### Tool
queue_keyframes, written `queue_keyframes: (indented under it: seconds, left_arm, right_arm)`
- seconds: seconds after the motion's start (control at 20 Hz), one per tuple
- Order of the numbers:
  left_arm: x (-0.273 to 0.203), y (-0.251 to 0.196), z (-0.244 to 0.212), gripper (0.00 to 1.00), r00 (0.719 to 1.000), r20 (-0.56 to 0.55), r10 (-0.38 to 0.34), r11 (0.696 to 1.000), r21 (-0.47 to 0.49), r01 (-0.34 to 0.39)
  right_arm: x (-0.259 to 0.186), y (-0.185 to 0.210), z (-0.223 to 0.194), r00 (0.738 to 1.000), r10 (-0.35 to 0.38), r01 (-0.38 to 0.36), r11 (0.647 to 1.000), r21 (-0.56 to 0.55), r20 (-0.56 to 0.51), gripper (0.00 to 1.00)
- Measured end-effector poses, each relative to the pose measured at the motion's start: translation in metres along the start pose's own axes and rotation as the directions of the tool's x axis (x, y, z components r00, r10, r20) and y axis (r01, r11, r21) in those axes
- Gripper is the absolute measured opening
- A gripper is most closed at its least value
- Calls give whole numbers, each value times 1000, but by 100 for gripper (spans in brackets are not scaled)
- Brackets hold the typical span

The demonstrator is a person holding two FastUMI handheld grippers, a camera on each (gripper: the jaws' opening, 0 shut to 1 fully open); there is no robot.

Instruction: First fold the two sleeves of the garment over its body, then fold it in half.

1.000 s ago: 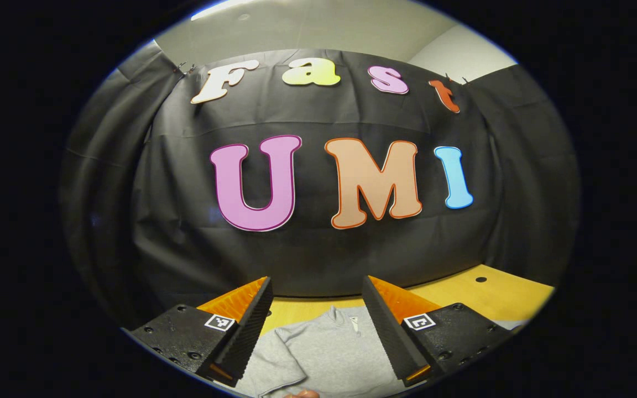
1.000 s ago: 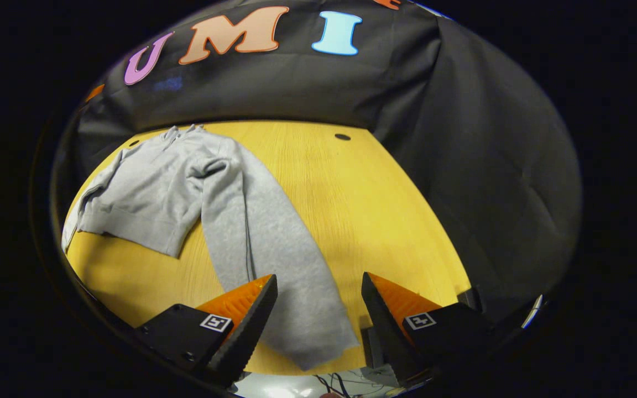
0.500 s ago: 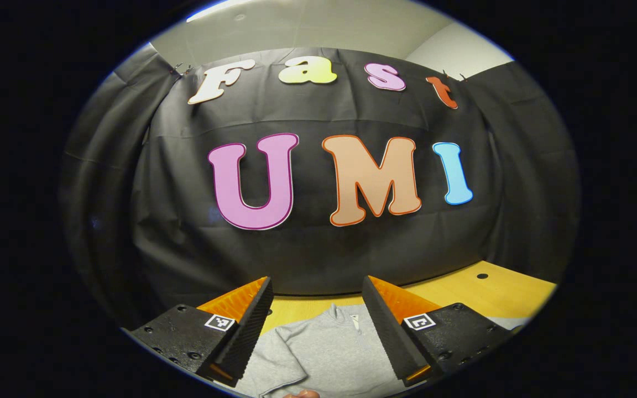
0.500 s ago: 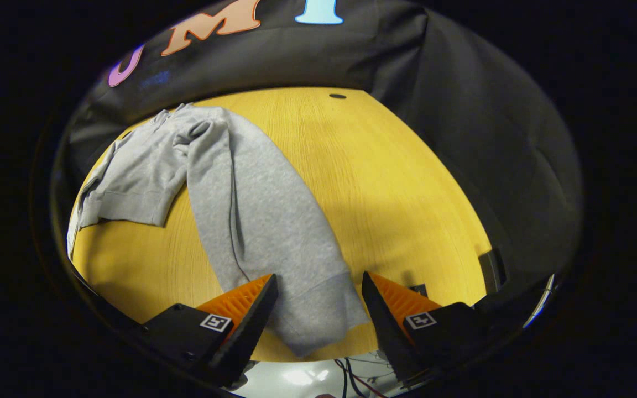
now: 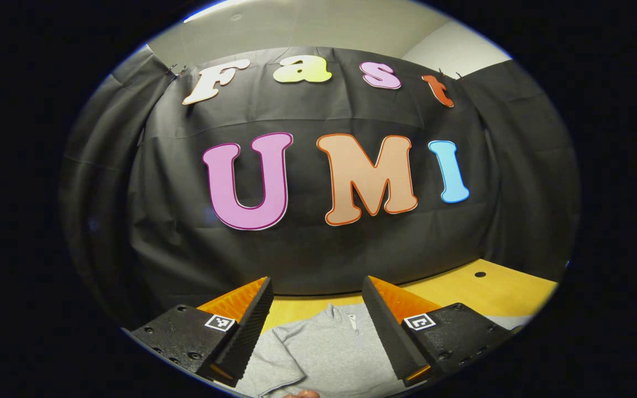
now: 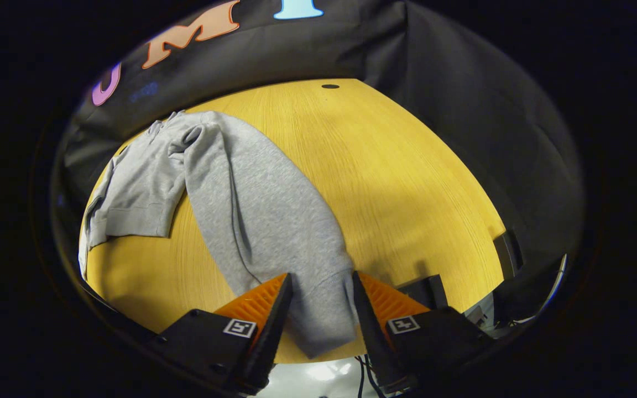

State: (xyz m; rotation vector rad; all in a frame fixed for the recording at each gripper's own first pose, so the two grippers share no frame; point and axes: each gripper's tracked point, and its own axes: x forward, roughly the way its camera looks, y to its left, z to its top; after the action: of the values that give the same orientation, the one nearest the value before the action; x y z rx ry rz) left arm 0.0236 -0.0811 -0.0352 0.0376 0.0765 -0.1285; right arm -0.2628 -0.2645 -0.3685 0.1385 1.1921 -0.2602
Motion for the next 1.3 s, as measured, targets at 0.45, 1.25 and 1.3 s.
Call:
queue_keyframes:
  seconds: [0.45, 1.25, 1.3]
  left_arm:
    - [-2, 8, 3, 94, 1000, 6, 14, 1000, 19, -14]
    - [-13, 40, 13, 94, 996, 38, 82, 996, 42, -84]
    - [-15, 45, 12, 94, 995, 39, 91, 995, 41, -93]
  right_arm:
    - [0, 16, 4, 1000, -6, 6, 1000, 15, -7, 12]
    - [-39, 66, 156, 959, 109, -146, 981, 127, 262, 12]
    - [-42, 73, 167, 954, 123, -164, 978, 132, 274, 12]
